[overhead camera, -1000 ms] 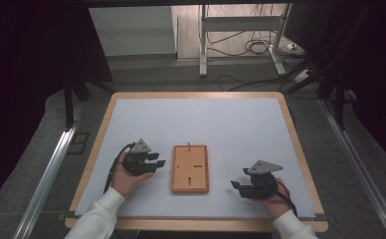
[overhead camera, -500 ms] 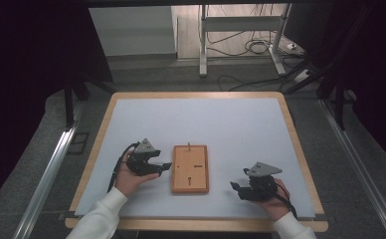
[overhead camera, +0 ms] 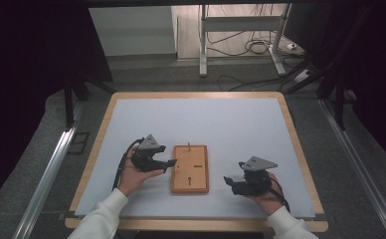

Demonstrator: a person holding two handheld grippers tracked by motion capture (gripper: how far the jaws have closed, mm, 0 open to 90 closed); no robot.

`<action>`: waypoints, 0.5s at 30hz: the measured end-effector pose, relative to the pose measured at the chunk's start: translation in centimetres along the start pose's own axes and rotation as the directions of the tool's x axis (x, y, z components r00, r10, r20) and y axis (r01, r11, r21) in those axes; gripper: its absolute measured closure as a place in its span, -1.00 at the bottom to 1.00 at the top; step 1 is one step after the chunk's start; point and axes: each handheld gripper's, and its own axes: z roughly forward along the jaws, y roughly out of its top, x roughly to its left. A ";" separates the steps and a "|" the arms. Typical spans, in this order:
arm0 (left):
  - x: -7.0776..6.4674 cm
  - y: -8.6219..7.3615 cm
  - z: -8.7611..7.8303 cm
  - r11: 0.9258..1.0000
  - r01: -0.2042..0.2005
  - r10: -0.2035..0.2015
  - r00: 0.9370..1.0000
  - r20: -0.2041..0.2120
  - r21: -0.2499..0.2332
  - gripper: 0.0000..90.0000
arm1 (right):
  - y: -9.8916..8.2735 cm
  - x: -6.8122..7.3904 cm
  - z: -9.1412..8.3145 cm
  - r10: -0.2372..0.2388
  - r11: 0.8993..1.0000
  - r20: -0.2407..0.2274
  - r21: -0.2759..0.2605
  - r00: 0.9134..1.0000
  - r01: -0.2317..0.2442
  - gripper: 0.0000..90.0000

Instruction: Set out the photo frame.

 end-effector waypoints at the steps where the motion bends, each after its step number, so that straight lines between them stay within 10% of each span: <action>1: 0.0 0.1 0.2 1.000 -0.002 0.002 1.000 -0.003 0.004 -0.37 | 0.0 0.0 0.1 0.000 1.000 -0.002 0.002 1.000 0.000 -0.50; 15: 0.1 2.7 4.8 0.998 -0.054 0.052 0.998 0.043 0.025 -0.21 | -0.9 0.6 -0.4 -0.013 1.000 0.014 0.014 1.000 0.013 -0.50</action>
